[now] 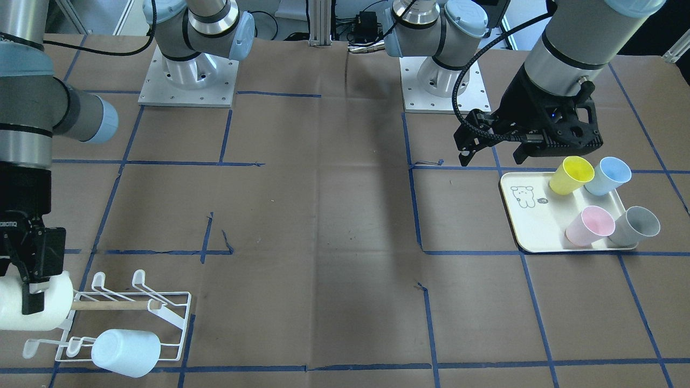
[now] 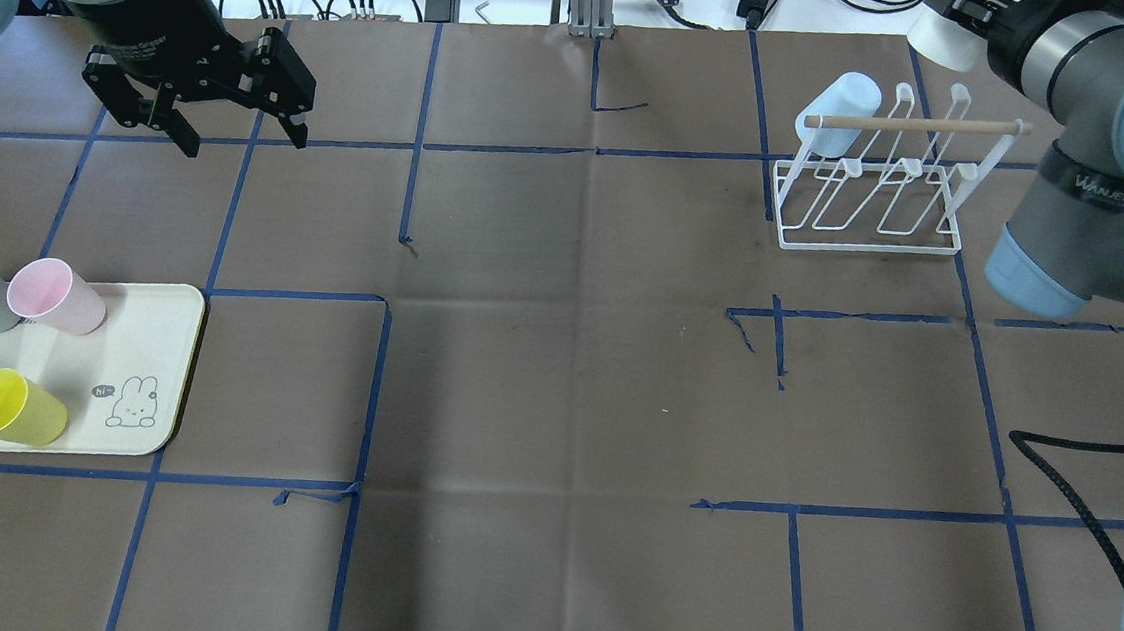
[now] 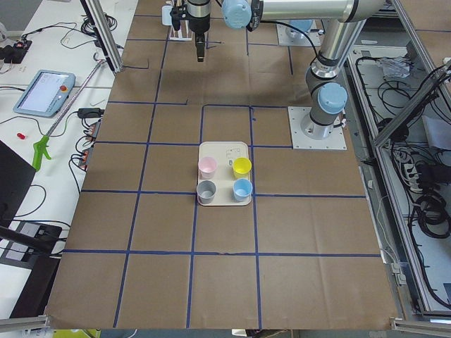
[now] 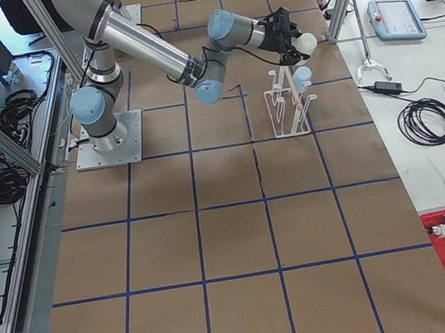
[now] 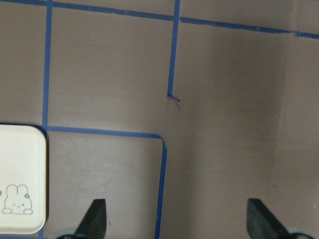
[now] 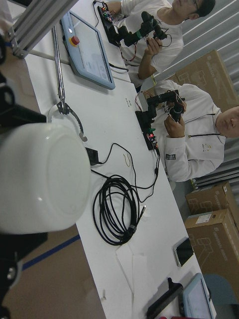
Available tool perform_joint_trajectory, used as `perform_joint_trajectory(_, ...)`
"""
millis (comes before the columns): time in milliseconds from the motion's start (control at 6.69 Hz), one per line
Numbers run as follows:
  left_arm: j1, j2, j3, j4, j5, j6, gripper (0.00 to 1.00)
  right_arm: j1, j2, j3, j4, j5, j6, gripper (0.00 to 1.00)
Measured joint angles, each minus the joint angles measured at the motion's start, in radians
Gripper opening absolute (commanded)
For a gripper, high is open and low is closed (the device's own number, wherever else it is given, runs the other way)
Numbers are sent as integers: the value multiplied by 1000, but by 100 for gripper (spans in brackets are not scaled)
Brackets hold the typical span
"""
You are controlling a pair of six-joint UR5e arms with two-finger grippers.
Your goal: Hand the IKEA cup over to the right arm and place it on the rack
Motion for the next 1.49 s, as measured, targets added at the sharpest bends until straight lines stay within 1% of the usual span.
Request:
perform_joint_trajectory(299, -2, 44, -27, -15, 4, 3, 100, -47, 90, -35, -102, 3, -132, 12)
perform_joint_trajectory(448, -3, 68, -55, -13, 4, 7, 100, -70, 131, -41, -153, 16, -165, 12)
perform_joint_trajectory(747, -5, 100, -111, 5, 3, 6, 100, -102, 194, -43, -219, 44, -183, 12)
perform_joint_trajectory(1195, -45, 95, -125, 40, 38, 3, 100, -102, 235, -51, -260, 49, -183, 12)
perform_joint_trajectory(1494, -51, 88, -130, 61, 47, 4, 100, -87, 272, -69, -276, 49, -178, 13)
